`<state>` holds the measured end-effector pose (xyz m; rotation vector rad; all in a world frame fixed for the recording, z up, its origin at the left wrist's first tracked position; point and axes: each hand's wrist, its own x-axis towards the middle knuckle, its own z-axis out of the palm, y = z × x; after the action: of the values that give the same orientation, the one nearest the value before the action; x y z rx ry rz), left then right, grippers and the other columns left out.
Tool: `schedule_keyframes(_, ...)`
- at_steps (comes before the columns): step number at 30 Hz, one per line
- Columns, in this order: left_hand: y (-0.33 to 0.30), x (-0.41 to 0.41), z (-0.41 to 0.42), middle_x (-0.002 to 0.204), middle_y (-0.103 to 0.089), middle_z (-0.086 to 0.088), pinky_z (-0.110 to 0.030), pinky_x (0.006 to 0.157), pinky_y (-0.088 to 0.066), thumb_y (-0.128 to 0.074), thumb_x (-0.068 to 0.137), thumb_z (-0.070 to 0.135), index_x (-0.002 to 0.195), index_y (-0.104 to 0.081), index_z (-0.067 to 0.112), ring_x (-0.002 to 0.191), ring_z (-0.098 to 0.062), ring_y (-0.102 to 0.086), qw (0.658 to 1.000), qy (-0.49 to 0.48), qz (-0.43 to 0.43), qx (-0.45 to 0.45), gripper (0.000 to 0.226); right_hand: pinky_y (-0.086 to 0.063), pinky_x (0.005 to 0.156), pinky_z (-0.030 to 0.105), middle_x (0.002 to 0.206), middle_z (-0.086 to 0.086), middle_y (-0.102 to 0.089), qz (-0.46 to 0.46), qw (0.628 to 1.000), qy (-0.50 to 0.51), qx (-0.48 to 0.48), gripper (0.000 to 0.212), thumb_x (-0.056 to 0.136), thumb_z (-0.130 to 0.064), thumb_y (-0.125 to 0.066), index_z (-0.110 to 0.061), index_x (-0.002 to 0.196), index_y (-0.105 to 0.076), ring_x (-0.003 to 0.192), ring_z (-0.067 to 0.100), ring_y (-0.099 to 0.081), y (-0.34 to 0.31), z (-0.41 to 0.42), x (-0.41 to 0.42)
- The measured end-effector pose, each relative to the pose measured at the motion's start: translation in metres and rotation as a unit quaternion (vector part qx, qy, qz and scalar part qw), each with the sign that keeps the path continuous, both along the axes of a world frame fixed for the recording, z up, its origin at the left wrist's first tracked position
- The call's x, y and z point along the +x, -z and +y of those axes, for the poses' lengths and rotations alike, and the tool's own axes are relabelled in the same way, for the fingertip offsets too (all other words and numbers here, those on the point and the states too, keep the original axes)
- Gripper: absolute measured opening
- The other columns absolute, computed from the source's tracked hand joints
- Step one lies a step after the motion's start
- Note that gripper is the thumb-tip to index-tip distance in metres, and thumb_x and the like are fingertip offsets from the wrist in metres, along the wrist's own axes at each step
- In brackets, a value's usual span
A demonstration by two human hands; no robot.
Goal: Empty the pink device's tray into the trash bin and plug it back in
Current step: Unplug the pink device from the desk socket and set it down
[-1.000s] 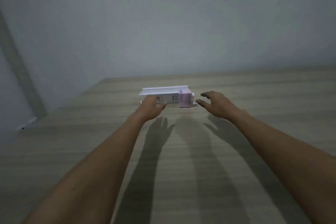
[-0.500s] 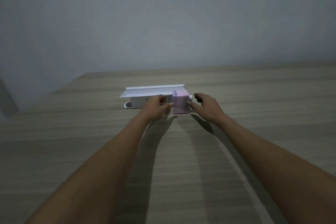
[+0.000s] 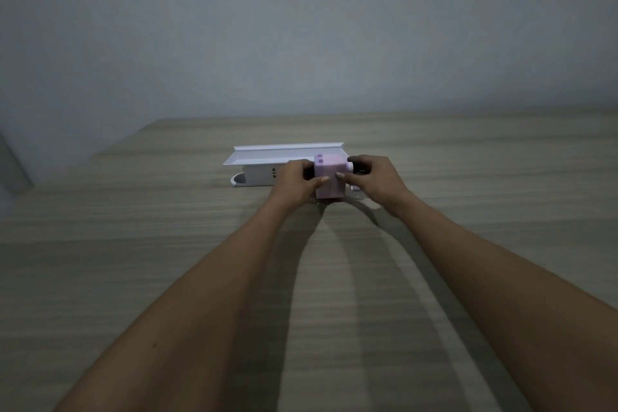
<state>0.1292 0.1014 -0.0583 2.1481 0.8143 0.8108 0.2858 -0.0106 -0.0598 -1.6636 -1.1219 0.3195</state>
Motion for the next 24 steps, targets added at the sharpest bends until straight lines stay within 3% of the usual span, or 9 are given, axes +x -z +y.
schedule_keyframes(4,-0.021,-0.025,-0.019,0.111,-0.076,-0.015,-0.045,0.095,-0.056,-0.079,0.085,0.018,0.114,-0.073,0.002,0.103,-0.025,-0.071,1.0,0.004,-0.011,0.006,0.034,-0.063,0.079,0.048,0.108,0.027,-0.074,0.012,1.0,-0.014,0.003,0.047,0.079,-0.013,-0.085,-0.001,0.122,-0.071,0.095,0.03,-0.071,-0.022,-0.022,-0.022)
schedule_keyframes(8,-0.043,-0.051,-0.042,0.098,-0.079,-0.016,-0.043,0.086,-0.055,-0.082,0.082,0.022,0.099,-0.076,0.0,0.091,-0.027,-0.072,1.0,-0.005,-0.022,0.021,0.028,-0.063,0.08,0.047,0.108,0.034,-0.071,0.019,0.999,-0.042,0.02,0.032,0.081,-0.009,-0.083,-0.007,0.111,-0.075,0.086,0.021,-0.065,-0.046,-0.045,-0.044)
schedule_keyframes(12,-0.052,-0.086,-0.07,0.1,-0.079,-0.019,-0.049,0.09,-0.056,-0.083,0.079,0.022,0.1,-0.076,-0.002,0.096,-0.03,-0.074,1.0,-0.006,-0.028,0.004,0.033,-0.061,0.08,0.048,0.106,0.03,-0.073,0.032,0.998,-0.053,0.026,0.035,0.08,-0.009,-0.083,0.002,0.112,-0.073,0.089,0.023,-0.065,-0.056,-0.075,-0.074)
schedule_keyframes(15,-0.052,-0.113,-0.093,0.1,-0.079,-0.019,-0.051,0.092,-0.056,-0.084,0.079,0.019,0.099,-0.076,-0.003,0.089,-0.022,-0.072,0.999,0.004,-0.037,-0.003,0.03,-0.061,0.072,0.038,0.105,0.039,-0.068,0.019,0.998,-0.05,0.029,0.038,0.08,-0.01,-0.084,0.011,0.109,-0.071,0.086,0.02,-0.062,-0.054,-0.099,-0.099)
schedule_keyframes(17,-0.053,-0.13,-0.109,0.105,-0.079,-0.015,-0.048,0.094,-0.057,-0.082,0.081,0.015,0.108,-0.077,0.0,0.097,-0.023,-0.074,0.999,0.015,-0.043,-0.003,0.031,-0.06,0.069,0.034,0.108,0.037,-0.069,0.018,0.998,-0.058,0.033,0.035,0.08,-0.01,-0.084,0.005,0.109,-0.074,0.087,0.019,-0.063,-0.055,-0.115,-0.115)
schedule_keyframes(19,-0.051,-0.146,-0.126,0.107,-0.079,-0.014,-0.047,0.095,-0.057,-0.082,0.081,0.014,0.111,-0.077,0.001,0.103,-0.025,-0.074,0.999,0.02,-0.046,-0.004,0.033,-0.06,0.071,0.035,0.109,0.035,-0.071,0.015,0.996,-0.078,0.037,0.035,0.08,-0.009,-0.083,-0.003,0.114,-0.075,0.089,0.02,-0.065,-0.055,-0.131,-0.13)
schedule_keyframes(21,-0.049,-0.162,-0.143,0.104,-0.079,-0.013,-0.044,0.093,-0.058,-0.082,0.08,0.014,0.109,-0.078,0.0,0.095,-0.021,-0.074,0.999,0.021,-0.045,-0.008,0.032,-0.057,0.073,0.037,0.109,0.036,-0.071,0.01,0.996,-0.081,0.041,0.033,0.08,-0.009,-0.083,-0.005,0.112,-0.076,0.087,0.02,-0.063,-0.051,-0.146,-0.142)
schedule_keyframes(24,-0.044,-0.178,-0.165,0.101,-0.076,-0.01,-0.028,0.083,-0.056,-0.08,0.083,0.009,0.11,-0.076,-0.001,0.085,-0.014,-0.068,0.998,0.021,-0.053,-0.017,0.03,-0.059,0.082,0.047,0.109,0.031,-0.073,0.012,0.996,-0.079,0.039,0.034,0.079,-0.012,-0.085,-0.005,0.111,-0.076,0.09,0.02,-0.065,-0.042,-0.164,-0.156)
